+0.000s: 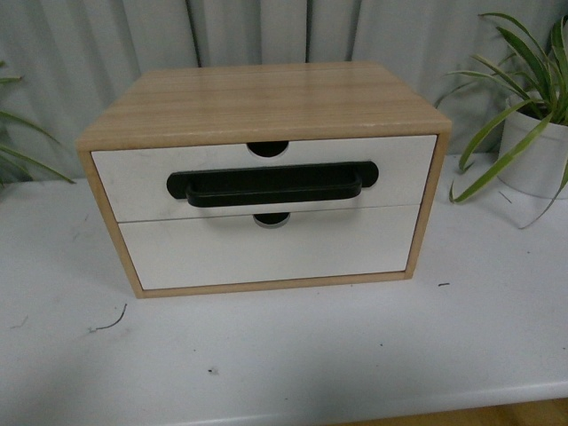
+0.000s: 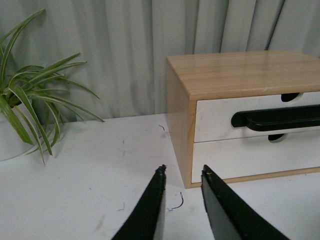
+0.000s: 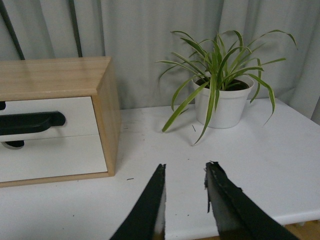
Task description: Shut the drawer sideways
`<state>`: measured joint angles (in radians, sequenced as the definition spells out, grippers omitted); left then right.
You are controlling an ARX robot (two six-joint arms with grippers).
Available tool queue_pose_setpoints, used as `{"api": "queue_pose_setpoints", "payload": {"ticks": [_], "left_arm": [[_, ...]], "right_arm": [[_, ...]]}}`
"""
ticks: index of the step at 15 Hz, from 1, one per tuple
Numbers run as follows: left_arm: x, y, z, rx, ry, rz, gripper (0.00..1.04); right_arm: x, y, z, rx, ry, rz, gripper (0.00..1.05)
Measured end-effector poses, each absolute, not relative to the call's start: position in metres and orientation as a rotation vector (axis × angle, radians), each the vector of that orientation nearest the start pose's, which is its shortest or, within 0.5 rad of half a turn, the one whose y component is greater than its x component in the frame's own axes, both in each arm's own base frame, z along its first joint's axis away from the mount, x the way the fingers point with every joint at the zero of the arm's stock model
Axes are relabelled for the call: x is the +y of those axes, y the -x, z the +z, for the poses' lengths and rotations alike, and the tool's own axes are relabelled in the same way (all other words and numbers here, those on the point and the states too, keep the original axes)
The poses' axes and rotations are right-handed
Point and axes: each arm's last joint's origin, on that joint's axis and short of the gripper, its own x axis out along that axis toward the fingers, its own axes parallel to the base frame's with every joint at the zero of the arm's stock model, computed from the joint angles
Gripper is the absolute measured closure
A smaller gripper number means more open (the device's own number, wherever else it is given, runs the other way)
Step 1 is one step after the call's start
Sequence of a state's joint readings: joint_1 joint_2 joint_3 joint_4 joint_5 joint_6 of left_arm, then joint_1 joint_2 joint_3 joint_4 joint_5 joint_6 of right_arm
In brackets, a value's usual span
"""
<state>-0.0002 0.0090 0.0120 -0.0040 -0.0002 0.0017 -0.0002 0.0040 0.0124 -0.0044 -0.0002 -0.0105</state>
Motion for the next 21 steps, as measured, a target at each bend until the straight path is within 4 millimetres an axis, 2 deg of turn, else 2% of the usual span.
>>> {"api": "queue_pose_setpoints", "payload": {"ticks": [2,5,6,8,12,14,21], "left_arm": [[0.0,-0.0975,0.1666,0.001,-0.002,0.0,0.59],[0.0,-0.0975,0.1666,0.001,-0.002,0.0,0.45],[0.0,-0.0975,0.1665,0.001,-0.002,0.0,0.43],[0.0,-0.0975,0.1666,0.001,-0.002,0.0,0.28],[0.0,-0.0975,0.1666,0.001,-0.003,0.0,0.05],[0.0,-0.0975,0.1666,0.001,-0.002,0.0,0.07],[0.0,-0.0975,0.1665,0.001,-0.002,0.0,0.07]], "right_arm": [[0.0,-0.0972,0.167,-0.004,0.01,0.0,0.58],[0.0,-0.0972,0.167,-0.004,0.01,0.0,0.44],[0.0,-0.0972,0.167,-0.004,0.01,0.0,0.42],[0.0,-0.0972,0.167,-0.004,0.01,0.0,0.27],[0.0,-0.0972,0.167,-0.004,0.01,0.0,0.04],[0.0,-0.0972,0.167,-0.004,0.01,0.0,0.07],[0.0,-0.0972,0.167,-0.004,0.01,0.0,0.06]]}}
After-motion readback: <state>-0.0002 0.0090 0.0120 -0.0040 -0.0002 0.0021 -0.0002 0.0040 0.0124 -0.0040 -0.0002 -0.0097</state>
